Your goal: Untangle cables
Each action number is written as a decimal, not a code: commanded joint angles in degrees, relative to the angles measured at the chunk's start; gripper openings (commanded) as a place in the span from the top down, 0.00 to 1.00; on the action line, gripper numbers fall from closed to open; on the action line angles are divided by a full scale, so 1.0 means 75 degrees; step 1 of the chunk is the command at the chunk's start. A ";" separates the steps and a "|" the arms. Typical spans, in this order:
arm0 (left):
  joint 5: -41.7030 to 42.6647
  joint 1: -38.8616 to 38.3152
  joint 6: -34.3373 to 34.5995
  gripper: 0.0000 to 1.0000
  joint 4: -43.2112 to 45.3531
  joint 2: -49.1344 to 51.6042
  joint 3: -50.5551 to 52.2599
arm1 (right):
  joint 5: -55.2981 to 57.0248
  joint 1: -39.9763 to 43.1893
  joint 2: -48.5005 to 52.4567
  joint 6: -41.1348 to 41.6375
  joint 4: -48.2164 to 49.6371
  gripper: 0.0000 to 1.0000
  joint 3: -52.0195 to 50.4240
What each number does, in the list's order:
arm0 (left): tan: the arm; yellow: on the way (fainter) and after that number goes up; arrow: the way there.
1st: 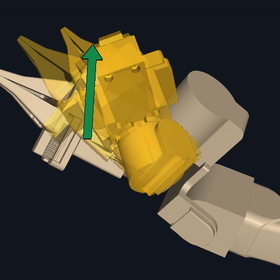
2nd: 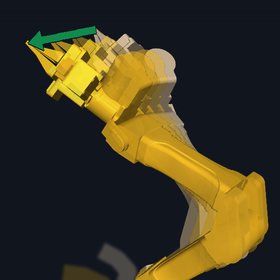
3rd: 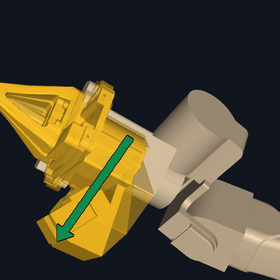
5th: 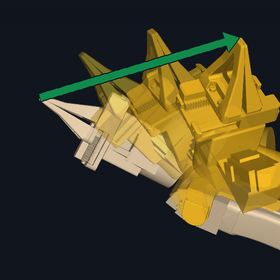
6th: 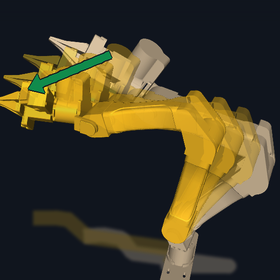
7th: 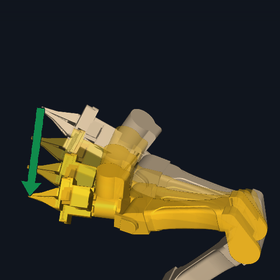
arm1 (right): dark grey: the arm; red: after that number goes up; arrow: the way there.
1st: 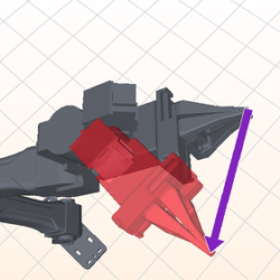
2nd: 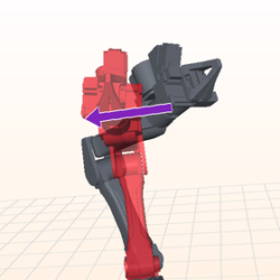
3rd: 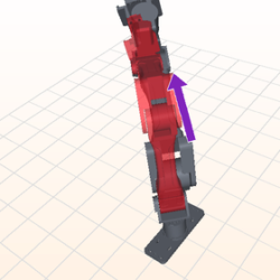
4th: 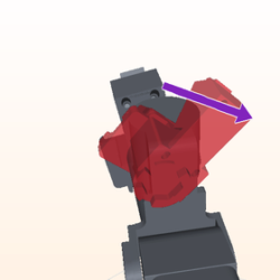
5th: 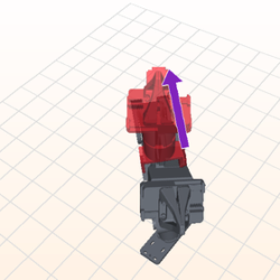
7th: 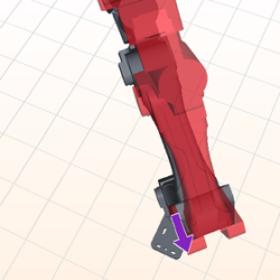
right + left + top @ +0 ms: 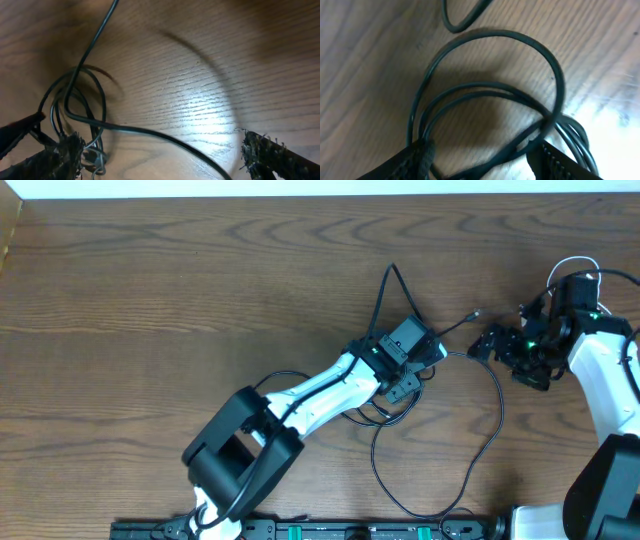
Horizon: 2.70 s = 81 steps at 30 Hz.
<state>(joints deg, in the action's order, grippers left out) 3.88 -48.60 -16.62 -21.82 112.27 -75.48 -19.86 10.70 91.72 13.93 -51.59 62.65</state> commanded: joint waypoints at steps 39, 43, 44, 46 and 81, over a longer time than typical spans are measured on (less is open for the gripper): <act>-0.0396 0.0612 0.2495 0.93 -0.1008 -0.2084 -0.0052 | -0.4249 -0.0026 -0.0146 -0.3258 -0.0245 0.04 -0.0708; 0.1157 0.1105 0.2669 0.92 -0.1798 -0.2815 -0.0052 | -0.5132 -0.0379 -0.0146 -0.4304 -0.0498 0.04 -0.0708; 0.1355 0.1221 0.2783 0.92 -0.1964 -0.2911 -0.0052 | -0.5359 -0.0463 -0.0146 -0.4532 -0.0530 0.03 -0.0708; 0.1708 0.1489 0.3153 0.92 -0.2337 -0.3051 -0.0052 | -0.5852 -0.0627 -0.0146 -0.4911 -0.0551 0.02 -0.0708; 0.2824 0.2591 0.5523 0.92 -0.3232 -0.2451 -0.0050 | -0.0667 -0.2398 -0.0385 -0.1766 0.1128 0.12 0.0064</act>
<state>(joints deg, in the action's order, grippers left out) 24.12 -29.34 24.21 -46.09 93.43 -75.46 -35.07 -6.50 91.57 -2.85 -42.04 59.51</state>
